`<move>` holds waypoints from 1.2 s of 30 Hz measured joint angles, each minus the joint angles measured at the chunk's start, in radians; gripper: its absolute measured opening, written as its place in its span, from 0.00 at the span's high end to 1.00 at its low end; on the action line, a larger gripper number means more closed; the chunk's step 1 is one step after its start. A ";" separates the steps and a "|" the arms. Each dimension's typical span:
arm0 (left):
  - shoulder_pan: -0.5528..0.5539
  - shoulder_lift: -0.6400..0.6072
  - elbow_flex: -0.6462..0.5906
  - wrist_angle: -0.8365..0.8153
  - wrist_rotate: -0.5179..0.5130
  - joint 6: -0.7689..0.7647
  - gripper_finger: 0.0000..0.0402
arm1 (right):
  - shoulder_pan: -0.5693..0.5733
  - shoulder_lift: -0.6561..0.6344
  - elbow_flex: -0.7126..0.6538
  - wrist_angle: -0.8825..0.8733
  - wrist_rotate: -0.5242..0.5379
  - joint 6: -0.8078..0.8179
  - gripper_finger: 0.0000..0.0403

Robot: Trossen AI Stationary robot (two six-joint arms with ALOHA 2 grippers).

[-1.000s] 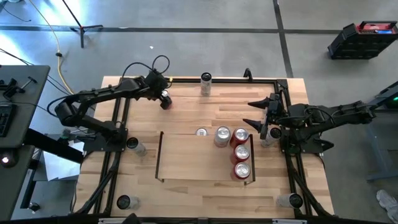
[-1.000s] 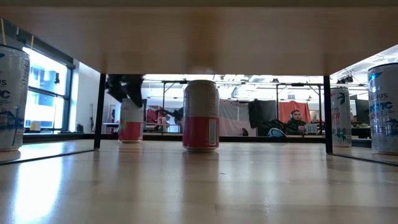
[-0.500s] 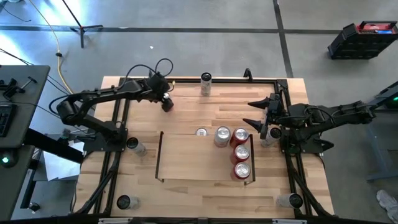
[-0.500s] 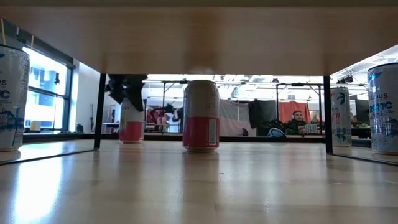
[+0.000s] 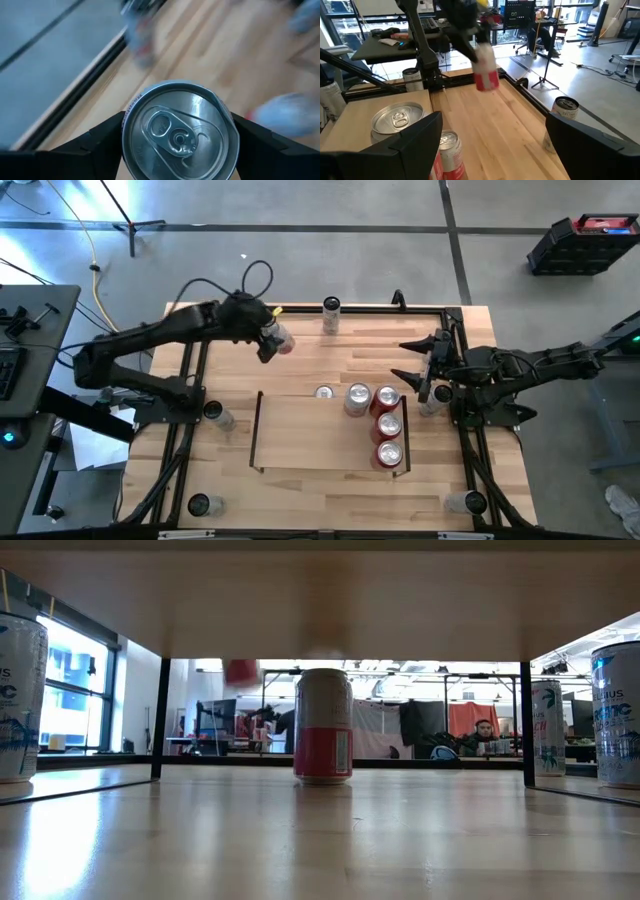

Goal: Place canned beverage on shelf
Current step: Put the right pink-white soda can on the shelf aligned with the other pink-white soda cans

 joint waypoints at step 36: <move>-0.655 0.409 0.678 -0.378 -0.044 -0.226 0.30 | 0.042 0.010 0.095 0.164 -0.147 -0.152 0.15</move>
